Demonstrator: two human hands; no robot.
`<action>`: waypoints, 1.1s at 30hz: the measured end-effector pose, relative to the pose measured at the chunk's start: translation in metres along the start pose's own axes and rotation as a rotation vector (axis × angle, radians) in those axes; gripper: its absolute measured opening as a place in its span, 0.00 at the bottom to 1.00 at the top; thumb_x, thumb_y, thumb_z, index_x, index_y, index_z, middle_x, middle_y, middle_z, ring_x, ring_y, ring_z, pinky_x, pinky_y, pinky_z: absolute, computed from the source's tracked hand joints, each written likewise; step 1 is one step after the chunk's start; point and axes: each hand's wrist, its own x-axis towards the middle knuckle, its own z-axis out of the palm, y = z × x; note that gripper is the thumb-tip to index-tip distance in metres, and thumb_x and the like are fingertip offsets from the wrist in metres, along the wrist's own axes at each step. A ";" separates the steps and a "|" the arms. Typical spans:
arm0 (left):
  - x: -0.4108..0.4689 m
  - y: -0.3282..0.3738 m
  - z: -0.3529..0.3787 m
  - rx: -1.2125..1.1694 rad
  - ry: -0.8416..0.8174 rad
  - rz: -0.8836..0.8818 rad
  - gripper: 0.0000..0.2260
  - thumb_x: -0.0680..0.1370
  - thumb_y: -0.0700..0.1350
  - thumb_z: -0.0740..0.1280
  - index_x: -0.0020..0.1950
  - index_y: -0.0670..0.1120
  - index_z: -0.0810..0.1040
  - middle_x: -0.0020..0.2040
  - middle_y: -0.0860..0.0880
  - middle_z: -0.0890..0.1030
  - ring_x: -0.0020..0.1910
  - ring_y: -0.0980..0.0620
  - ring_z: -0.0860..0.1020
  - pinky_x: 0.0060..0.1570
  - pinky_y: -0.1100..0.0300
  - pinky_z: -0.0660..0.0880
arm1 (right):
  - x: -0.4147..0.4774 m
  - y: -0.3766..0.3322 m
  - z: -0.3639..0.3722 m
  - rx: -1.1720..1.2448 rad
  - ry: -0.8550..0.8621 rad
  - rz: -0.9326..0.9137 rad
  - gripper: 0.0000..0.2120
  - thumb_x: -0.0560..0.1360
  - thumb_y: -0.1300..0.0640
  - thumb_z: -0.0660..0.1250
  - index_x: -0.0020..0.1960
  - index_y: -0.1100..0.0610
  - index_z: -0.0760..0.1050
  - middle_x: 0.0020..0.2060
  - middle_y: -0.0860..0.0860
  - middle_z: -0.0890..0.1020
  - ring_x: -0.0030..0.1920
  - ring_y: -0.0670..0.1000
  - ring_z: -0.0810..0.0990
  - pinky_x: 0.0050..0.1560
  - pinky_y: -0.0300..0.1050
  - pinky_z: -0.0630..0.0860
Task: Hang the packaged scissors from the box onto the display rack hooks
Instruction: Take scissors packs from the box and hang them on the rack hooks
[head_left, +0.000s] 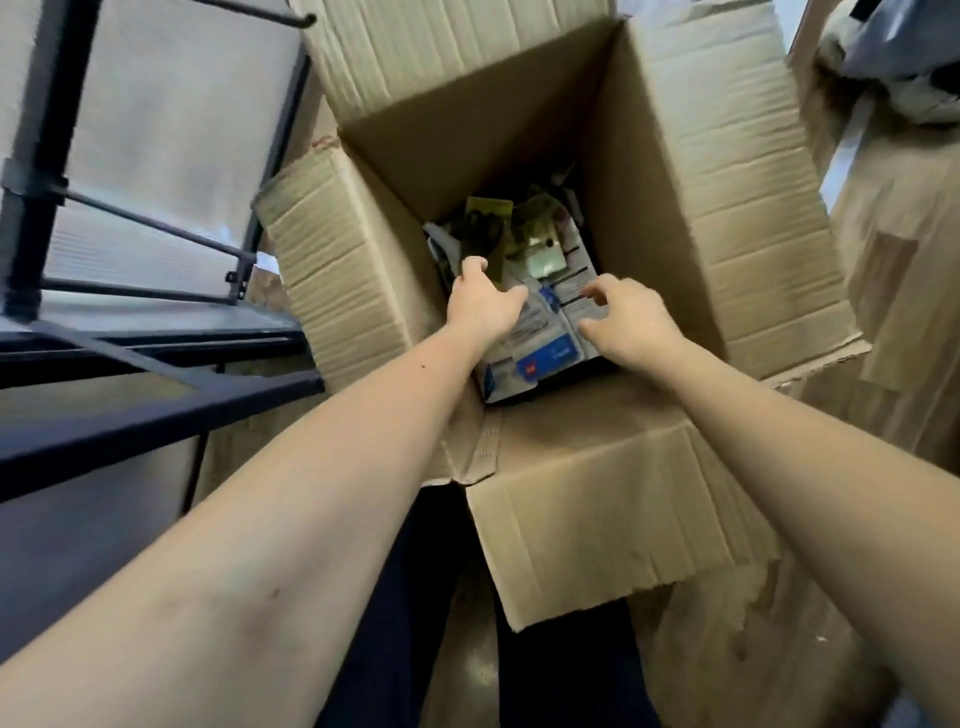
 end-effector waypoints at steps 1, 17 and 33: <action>0.012 -0.005 0.008 -0.032 0.018 -0.034 0.27 0.78 0.50 0.63 0.73 0.46 0.56 0.70 0.45 0.64 0.66 0.46 0.68 0.55 0.60 0.66 | 0.014 0.005 0.008 0.011 0.004 0.012 0.21 0.76 0.57 0.63 0.68 0.57 0.66 0.64 0.58 0.71 0.64 0.57 0.70 0.61 0.47 0.68; 0.147 -0.066 0.083 -0.224 0.107 -0.165 0.46 0.71 0.52 0.72 0.76 0.53 0.42 0.76 0.47 0.57 0.73 0.43 0.60 0.70 0.44 0.59 | 0.150 0.048 0.125 0.198 -0.169 0.108 0.30 0.71 0.53 0.71 0.67 0.59 0.63 0.62 0.58 0.74 0.61 0.59 0.73 0.55 0.47 0.71; 0.104 -0.045 0.058 -0.100 0.432 -0.226 0.14 0.79 0.45 0.58 0.60 0.41 0.75 0.58 0.38 0.78 0.57 0.38 0.75 0.49 0.54 0.72 | 0.125 0.016 0.087 0.362 -0.023 0.011 0.05 0.75 0.56 0.64 0.46 0.58 0.73 0.43 0.53 0.75 0.42 0.51 0.71 0.27 0.32 0.64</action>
